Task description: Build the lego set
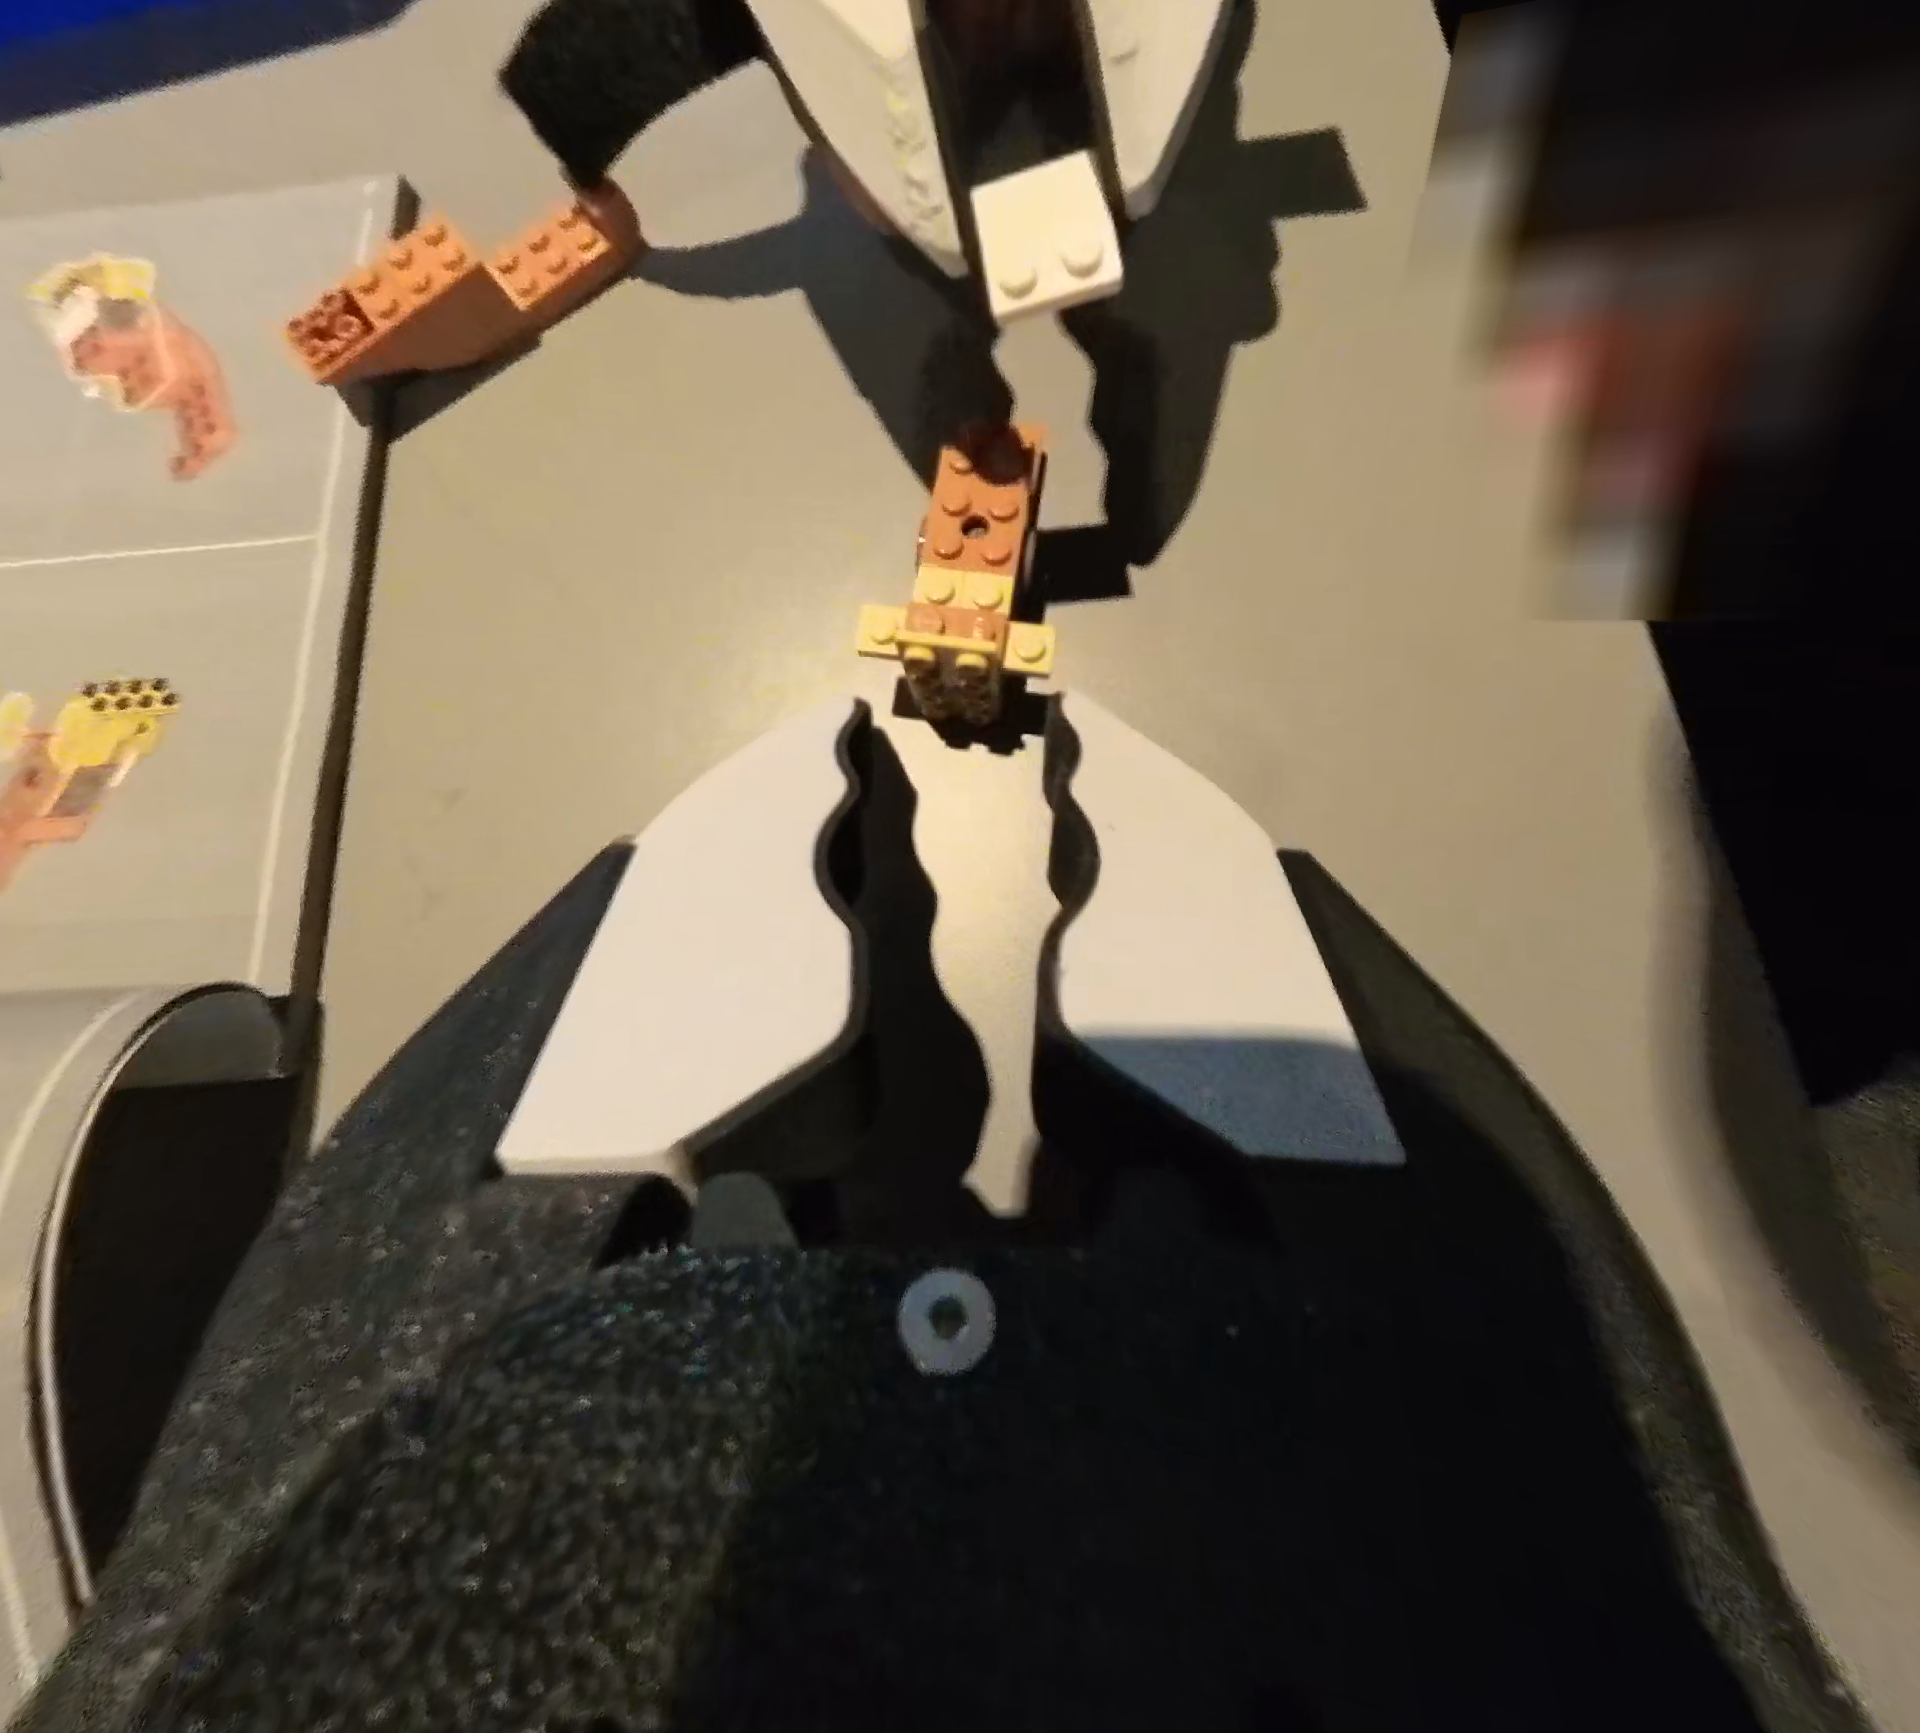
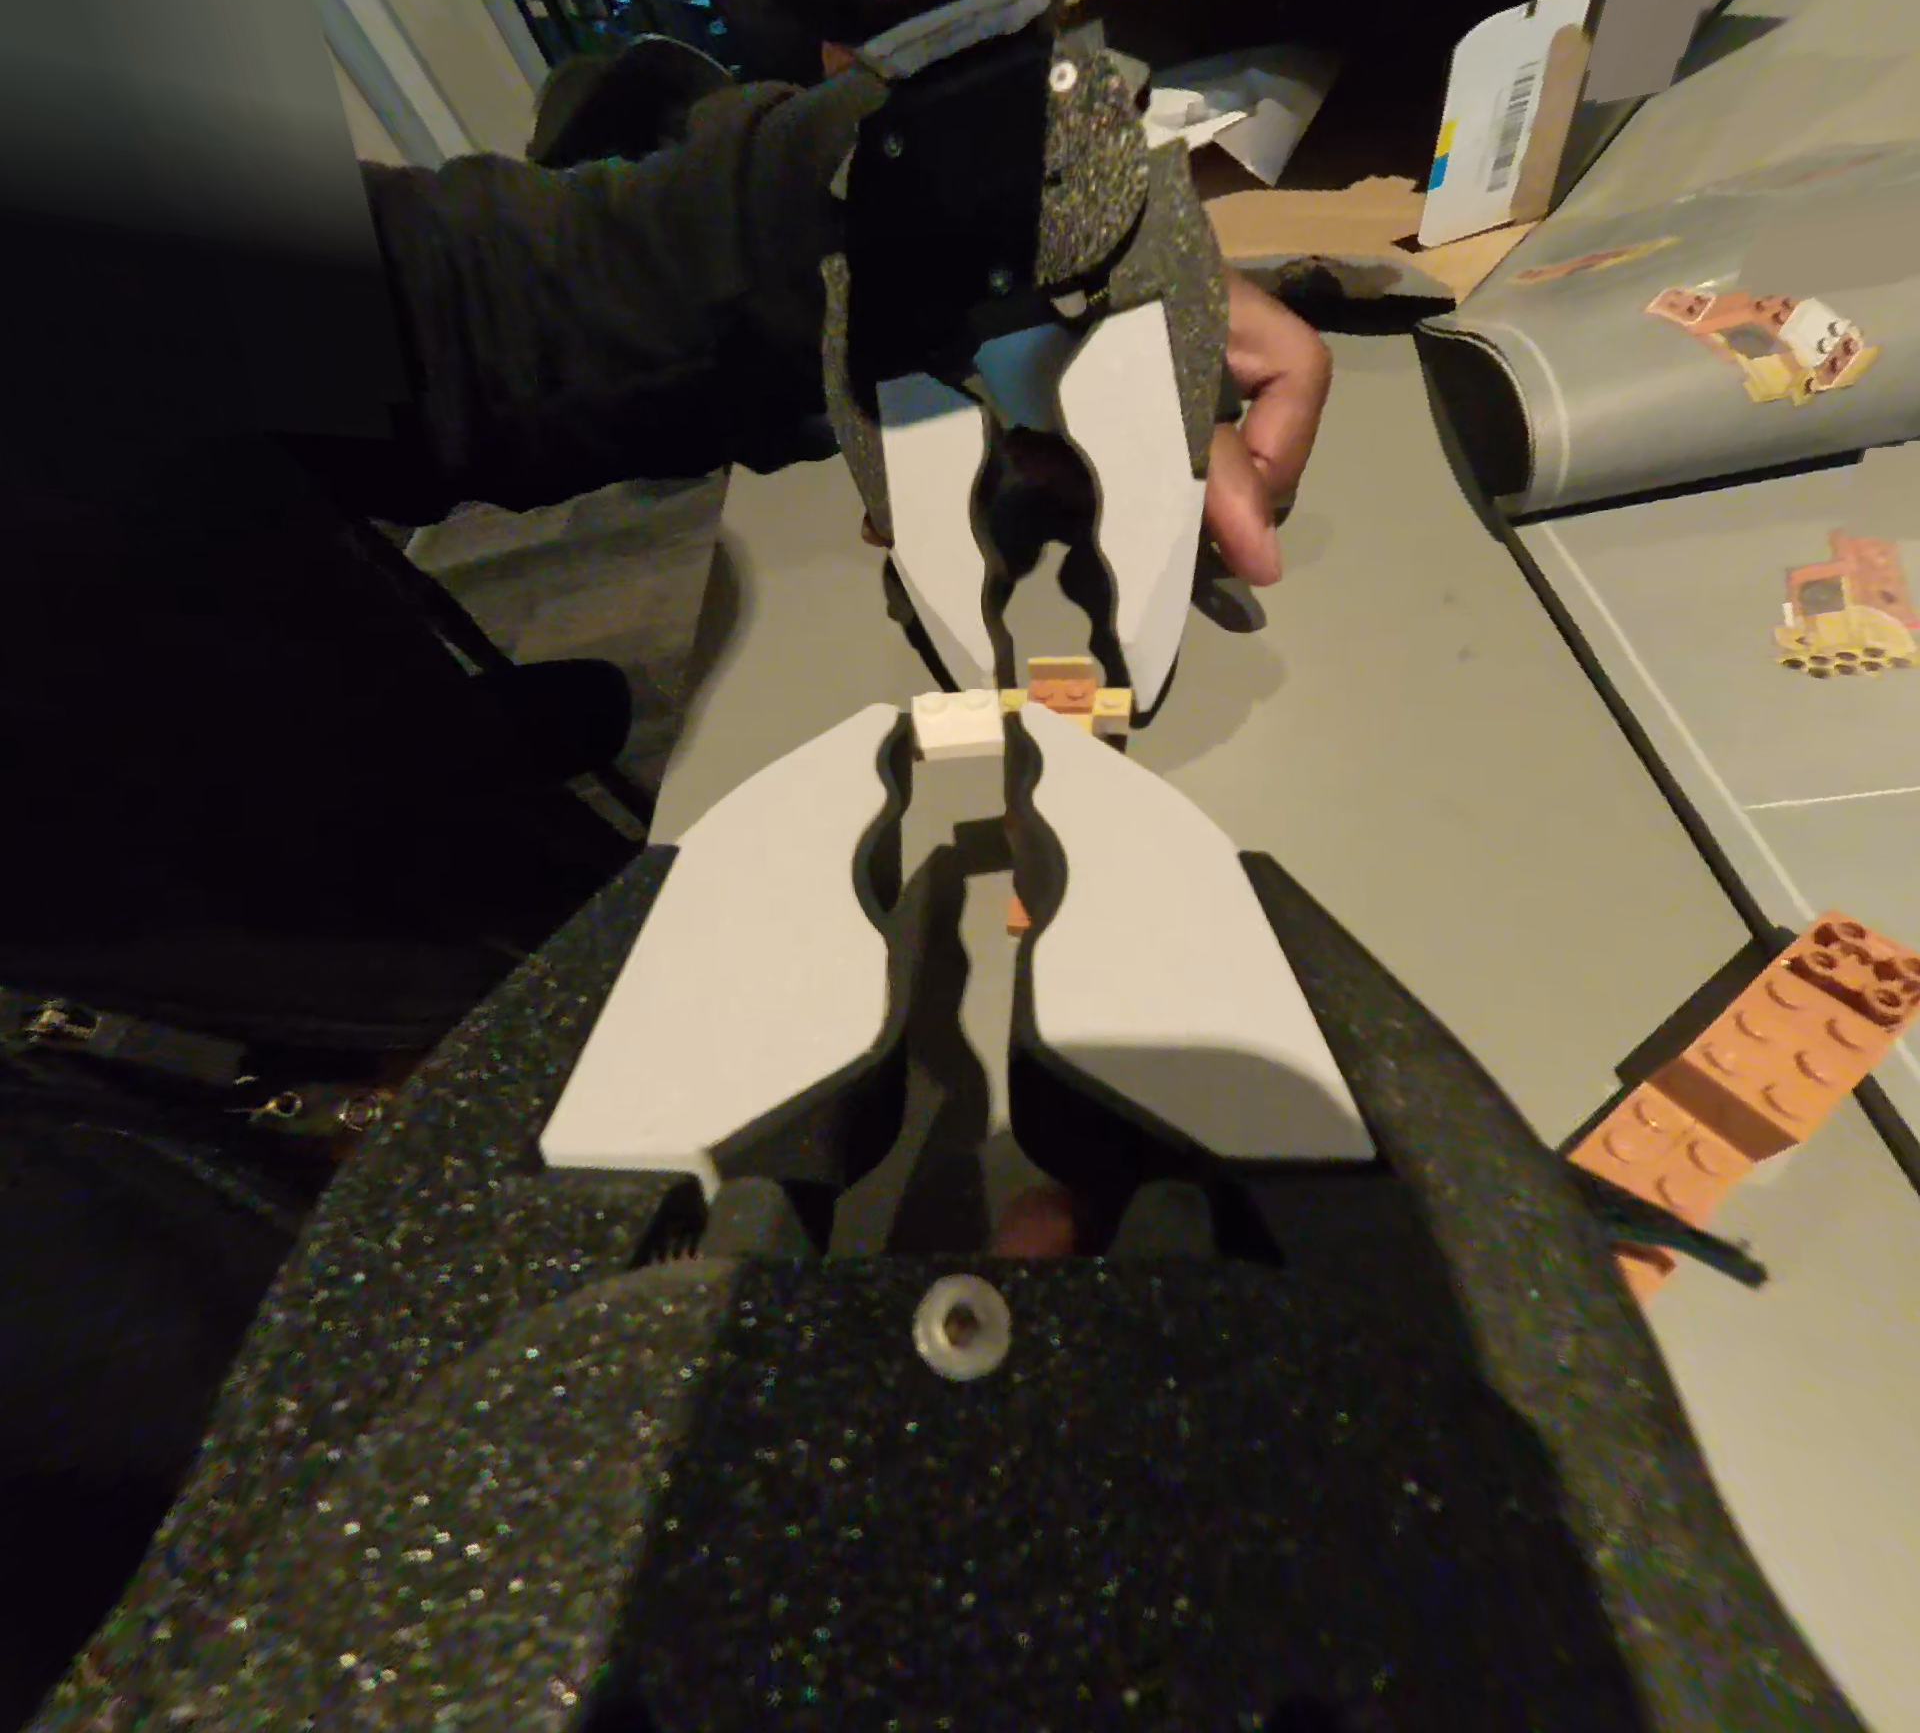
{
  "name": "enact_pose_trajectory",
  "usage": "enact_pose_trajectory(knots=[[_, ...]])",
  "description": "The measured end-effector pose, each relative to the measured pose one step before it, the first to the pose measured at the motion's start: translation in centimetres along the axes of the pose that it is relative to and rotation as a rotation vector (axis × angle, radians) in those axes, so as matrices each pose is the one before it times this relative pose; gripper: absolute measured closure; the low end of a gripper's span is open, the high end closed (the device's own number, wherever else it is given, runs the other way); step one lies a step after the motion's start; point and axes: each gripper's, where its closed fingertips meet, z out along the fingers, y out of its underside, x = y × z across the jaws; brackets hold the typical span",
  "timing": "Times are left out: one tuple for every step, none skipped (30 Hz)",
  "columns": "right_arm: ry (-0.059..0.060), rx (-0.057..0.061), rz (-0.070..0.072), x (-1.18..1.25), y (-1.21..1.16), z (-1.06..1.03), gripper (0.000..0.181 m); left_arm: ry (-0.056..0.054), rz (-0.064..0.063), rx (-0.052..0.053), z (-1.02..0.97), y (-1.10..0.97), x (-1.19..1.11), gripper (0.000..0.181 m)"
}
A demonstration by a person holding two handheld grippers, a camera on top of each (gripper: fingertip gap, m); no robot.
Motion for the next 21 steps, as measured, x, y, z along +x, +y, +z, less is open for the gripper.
enact_pose_trajectory(knots=[[0.0039,-0.0025,0.0072,0.093,0.053,0.003,0.165,0.0075,0.0011,-0.0014,0.082,-0.058,-0.023,0.15],[0.0035,-0.0044,0.0108,0.131,0.066,0.028,0.165,-0.0033,0.0109,0.004,0.022,-0.087,-0.134,0.15],[0.0008,-0.0033,0.01,0.11,0.033,0.046,0.165,-0.0004,0.009,0.0031,0.034,-0.063,-0.089,0.151],[-0.0007,-0.0044,0.0082,0.092,0.04,0.058,0.165,0.0048,0.0044,-0.0001,0.056,-0.045,-0.03,0.151],[-0.0012,-0.0048,0.0053,0.071,0.049,0.073,0.165,0.0015,0.0037,0.0003,0.07,-0.062,-0.058,0.153],[0.0006,-0.0055,0.0038,0.076,0.061,0.08,0.165,0.004,0.0054,0.0005,0.087,-0.082,0.0,0.156],[0.0019,-0.0053,0.0035,0.097,0.067,0.085,0.165,0.0033,0.0059,0.0009,0.086,-0.088,0.031,0.159],[0.0041,-0.0025,0.0025,0.107,0.013,0.056,0.165,0.0026,0.005,0.001,0.089,-0.092,0.041,0.162],[0.0056,-0.0027,0.0024,0.114,0.037,0.038,0.165,0.0004,0.0045,0.0017,0.091,-0.115,0.042,0.165],[0.0056,-0.0031,0.0036,0.107,0.047,0.022,0.165,-0.0024,0.0052,0.0032,0.092,-0.116,0.036,0.166],[0.0061,-0.0004,0.0005,0.082,0.023,0.004,0.165,-0.0074,0.0032,0.0035,0.087,-0.129,-0.016,0.166],[0.0078,0.0003,-0.0019,0.075,0.006,-0.018,0.165,-0.0075,0.0024,0.0027,0.089,-0.128,0.007,0.166],[0.0082,-0.0017,-0.0035,0.07,0.037,-0.028,0.165,-0.0092,0.0063,0.0024,0.071,-0.118,0.004,0.167],[0.0077,-0.0031,-0.0059,0.032,0.051,-0.02,0.165,-0.0117,0.0055,0.0018,0.058,-0.109,0.009,0.167],[0.0083,-0.0035,-0.0071,0.02,0.06,-0.013,0.165,-0.0099,-0.0016,-0.0002,0.063,-0.078,0.023,0.167],[0.0094,-0.003,-0.0077,0.005,0.052,0.012,0.165,-0.0114,-0.0095,-0.0021,0.067,-0.064,0.027,0.167],[0.0065,-0.0053,-0.0082,-0.036,0.076,0.037,0.165,-0.0133,-0.0156,-0.0039,0.083,-0.049,0.021,0.167],[0.005,-0.0074,-0.0096,-0.065,0.089,0.082,0.165,-0.0128,-0.0144,-0.0033,0.064,-0.062,0.094,0.167],[0.0072,-0.0097,-0.0088,-0.006,0.102,0.098,0.165,-0.0136,-0.0106,-0.0019,0.06,-0.084,0.153,0.167],[0.0081,-0.0127,-0.0051,0.039,0.141,0.131,0.165,-0.0157,-0.0141,-0.0029,0.059,-0.072,0.123,0.167],[0.0091,-0.0126,-0.0037,0.068,0.128,0.134,0.165,-0.0128,-0.0188,-0.0048,0.041,-0.02,0.137,0.167]])
